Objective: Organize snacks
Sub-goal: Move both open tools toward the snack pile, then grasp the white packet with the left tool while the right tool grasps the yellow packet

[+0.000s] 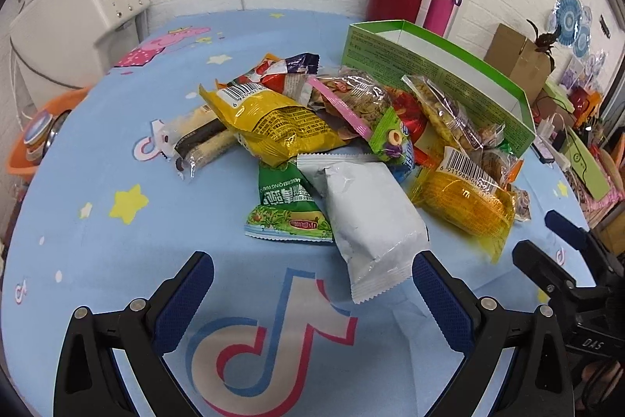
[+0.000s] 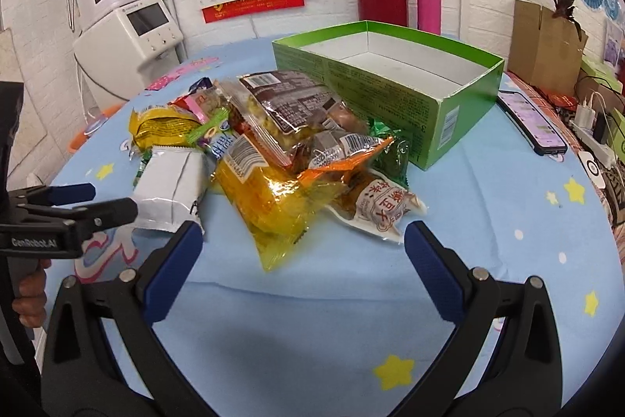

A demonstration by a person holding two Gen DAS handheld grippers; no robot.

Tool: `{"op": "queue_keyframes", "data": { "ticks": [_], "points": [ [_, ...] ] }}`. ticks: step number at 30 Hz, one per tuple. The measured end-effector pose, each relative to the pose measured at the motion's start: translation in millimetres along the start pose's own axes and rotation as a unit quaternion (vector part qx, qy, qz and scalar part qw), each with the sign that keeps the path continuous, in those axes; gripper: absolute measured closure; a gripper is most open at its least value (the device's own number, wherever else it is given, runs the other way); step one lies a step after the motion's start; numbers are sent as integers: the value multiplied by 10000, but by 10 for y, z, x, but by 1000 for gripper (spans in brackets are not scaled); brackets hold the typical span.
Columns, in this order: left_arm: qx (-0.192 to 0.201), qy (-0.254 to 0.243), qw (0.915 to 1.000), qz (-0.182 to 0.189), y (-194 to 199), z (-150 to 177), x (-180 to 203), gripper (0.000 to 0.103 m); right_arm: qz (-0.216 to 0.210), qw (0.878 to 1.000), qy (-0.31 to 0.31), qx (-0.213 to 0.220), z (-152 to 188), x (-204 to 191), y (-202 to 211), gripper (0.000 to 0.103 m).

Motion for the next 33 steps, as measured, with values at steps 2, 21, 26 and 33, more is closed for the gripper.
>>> {"op": "queue_keyframes", "data": {
  "ticks": [2, 21, 26, 33],
  "points": [
    [-172, -53, 9998, 19, -6, -10, -17, 0, -193, 9996, -122, -173, 3, -25, -75, 0],
    [-829, -595, 9939, 417, -441, -86, 425, 33, -440, 9948, 798, -452, -55, -235, -246, 33],
    [-777, -421, 9949, 483, -507, -60, 411, 29, -373, 9933, 943, -563, -24, -243, -369, 31],
    [-674, -568, 9948, 512, -482, -54, 405, 44, -423, 9926, 838, -775, 59, -216, -361, 43]
  ]
}}
Point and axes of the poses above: each gripper's, at about its wrist camera, not at the fingertips, and y roughly against the way its jaws point, x to its right, z to its underside, the point moved 10 cm from there along -y, roughly the way its jaws point, and after that the axes turned 8 degrees about -y, right-handed, at the moved point
